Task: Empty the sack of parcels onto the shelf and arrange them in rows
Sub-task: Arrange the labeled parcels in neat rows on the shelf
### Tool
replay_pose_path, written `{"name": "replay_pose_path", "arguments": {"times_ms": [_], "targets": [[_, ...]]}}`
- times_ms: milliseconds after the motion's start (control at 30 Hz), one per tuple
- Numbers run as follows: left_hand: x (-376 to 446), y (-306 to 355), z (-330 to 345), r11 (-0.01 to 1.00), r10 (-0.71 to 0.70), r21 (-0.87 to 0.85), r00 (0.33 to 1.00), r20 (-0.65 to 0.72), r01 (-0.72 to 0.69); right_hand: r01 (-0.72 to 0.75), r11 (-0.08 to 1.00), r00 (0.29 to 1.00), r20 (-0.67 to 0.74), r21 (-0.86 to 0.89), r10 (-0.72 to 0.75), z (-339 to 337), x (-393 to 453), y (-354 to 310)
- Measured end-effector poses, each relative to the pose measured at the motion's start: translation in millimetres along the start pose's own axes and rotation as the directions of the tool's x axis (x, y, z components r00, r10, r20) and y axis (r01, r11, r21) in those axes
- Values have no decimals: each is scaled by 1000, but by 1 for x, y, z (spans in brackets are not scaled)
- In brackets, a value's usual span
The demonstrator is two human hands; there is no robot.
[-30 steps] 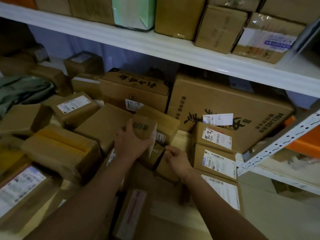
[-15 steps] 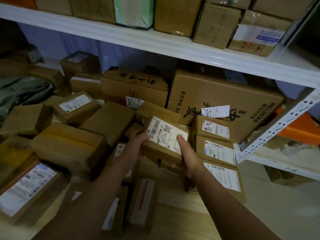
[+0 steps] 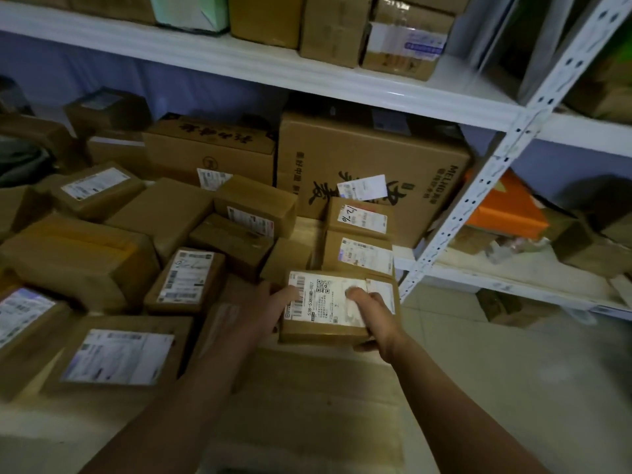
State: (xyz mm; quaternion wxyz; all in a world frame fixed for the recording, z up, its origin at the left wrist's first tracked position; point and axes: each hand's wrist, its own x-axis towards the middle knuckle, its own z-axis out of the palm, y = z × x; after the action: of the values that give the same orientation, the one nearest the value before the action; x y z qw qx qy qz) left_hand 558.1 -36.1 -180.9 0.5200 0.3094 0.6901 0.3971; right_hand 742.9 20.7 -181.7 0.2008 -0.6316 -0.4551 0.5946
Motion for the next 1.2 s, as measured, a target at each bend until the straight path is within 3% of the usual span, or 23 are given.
{"name": "replay_pose_path", "arguments": {"times_ms": [200,367,500,767,933,1000,1067,1133,1200], "targets": [[-14,-21,37,986,-113,145,977,183,87,-156,979,987,23,-130,160,-29,-3,42],[-5,-45,72,943,-80,330,991,106,41,-276,955,960,-82,-108,268,-36,4,70],[-7,-54,93,932,-38,363,997,71,10,-225,945,958,-231,-238,169,-37,16,81],[-4,-61,97,941,-20,337,996,86,-10,-225,951,952,-257,-213,168,-37,28,94],[-7,-42,76,954,89,289,996,-12,-82,-134,932,809,-580,-336,-93,-21,17,66],[-3,-38,56,943,127,322,984,-124,-81,-21,944,810,-559,-329,-176,-9,13,49],[4,-42,31,902,198,426,946,-255,-74,86,954,857,-466,-289,-218,6,13,37],[9,-52,2,793,295,610,873,-389,4,135,963,921,-330,-234,-209,23,13,28],[11,-63,-22,654,330,746,838,-436,131,138,979,974,-161,-150,-161,41,12,25]]}}
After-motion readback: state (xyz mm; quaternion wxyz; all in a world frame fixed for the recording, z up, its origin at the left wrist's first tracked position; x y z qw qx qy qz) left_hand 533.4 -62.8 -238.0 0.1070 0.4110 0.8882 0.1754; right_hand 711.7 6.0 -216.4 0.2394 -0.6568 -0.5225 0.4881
